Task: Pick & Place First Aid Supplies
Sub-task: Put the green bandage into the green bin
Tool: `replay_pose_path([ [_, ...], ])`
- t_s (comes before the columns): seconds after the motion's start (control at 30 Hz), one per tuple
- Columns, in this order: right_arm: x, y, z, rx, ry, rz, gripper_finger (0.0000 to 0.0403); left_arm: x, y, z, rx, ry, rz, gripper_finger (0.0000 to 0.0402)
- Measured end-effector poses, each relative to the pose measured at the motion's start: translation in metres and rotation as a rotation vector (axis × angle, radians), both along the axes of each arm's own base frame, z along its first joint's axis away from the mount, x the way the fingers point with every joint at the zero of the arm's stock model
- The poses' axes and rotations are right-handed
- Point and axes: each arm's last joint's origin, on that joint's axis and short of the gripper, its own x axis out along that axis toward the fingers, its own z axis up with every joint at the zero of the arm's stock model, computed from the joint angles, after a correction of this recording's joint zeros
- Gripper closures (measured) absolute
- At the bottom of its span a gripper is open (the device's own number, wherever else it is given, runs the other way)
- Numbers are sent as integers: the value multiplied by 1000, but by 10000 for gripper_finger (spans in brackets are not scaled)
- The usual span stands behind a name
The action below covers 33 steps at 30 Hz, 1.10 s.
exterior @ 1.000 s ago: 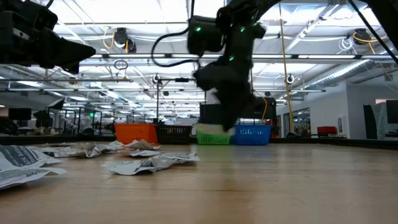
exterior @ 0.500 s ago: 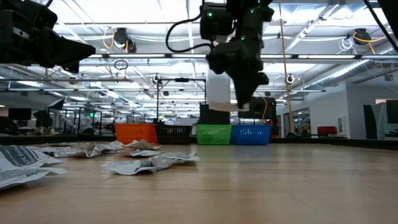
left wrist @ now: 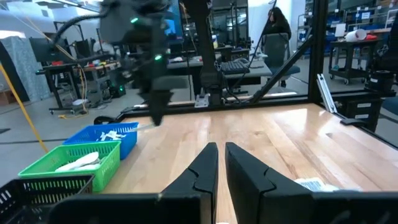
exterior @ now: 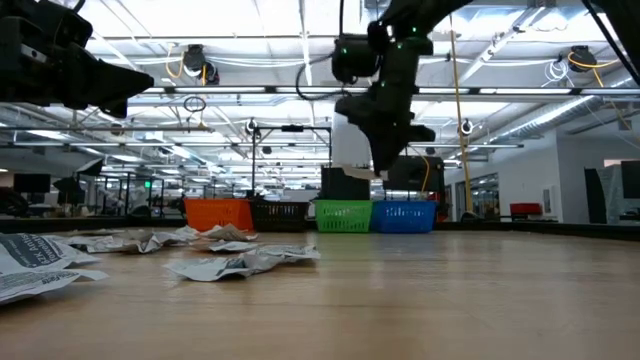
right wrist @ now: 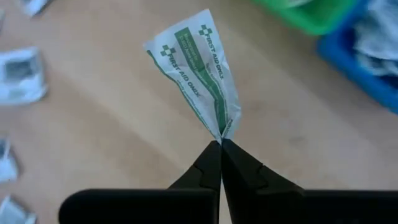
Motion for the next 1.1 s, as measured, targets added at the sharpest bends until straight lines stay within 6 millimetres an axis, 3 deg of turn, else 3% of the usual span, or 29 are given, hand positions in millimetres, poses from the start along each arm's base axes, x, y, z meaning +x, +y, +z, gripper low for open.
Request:
replay_pose_path([
  [0.23,-20,-45,-3,-18,19,-185,403,0,0,0,0,0,0,364],
  [0.47,-29,-63,-5,-14,7,-255,403,0,0,0,0,1,0,364],
  [0.67,-24,-78,3,-56,-101,-276,403,0,0,0,0,0,0,364],
  [1.1,13,-118,0,-55,-149,-249,403,0,0,0,0,1,0,364],
])
